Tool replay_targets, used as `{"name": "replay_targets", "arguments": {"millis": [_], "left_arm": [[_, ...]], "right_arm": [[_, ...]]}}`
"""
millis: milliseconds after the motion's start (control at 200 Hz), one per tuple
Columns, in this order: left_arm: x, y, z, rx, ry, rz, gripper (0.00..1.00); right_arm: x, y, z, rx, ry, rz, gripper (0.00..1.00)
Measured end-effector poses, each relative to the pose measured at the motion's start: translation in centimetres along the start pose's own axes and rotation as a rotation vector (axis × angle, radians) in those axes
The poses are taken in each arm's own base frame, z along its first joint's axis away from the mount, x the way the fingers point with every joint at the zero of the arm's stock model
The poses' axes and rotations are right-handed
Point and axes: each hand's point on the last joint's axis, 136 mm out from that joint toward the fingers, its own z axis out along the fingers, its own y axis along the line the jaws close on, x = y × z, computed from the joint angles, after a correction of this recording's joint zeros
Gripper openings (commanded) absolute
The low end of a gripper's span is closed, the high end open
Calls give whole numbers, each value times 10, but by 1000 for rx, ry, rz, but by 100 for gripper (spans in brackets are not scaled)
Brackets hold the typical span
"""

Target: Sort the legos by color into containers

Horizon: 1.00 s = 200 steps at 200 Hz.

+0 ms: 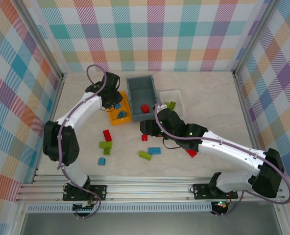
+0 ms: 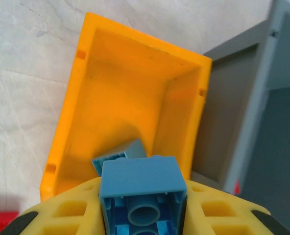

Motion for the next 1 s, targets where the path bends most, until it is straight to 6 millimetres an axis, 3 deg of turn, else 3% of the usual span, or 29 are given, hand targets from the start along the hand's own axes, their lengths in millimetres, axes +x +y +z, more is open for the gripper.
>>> {"name": "replay_targets", "arguments": {"millis": [140,315,480,640,740,805,910,1000], "left_arm": [[2,6,32,-91,25,73,30],[9,14,53,-154,60,130,48],[12,18,55,-176,72,147,55],[13,17,50,-174,74,152,55],[10,7,31,-145,49,155,55],[7,-7,7,-99,7,160,55],[11,-36,-46,32,-78,176,56],[37,-58,-99,190,-138,225,57]], "right_arm": [[1,-5,-2,13,8,11,65],[1,-10,-11,16,-3,28,66],[9,-32,-19,75,5,48,66],[10,-74,-30,192,-1,115,67],[6,-110,-41,294,-6,203,65],[5,-137,-45,361,-1,290,64],[17,-171,-44,469,41,438,61],[40,-181,-32,533,114,563,61]]}}
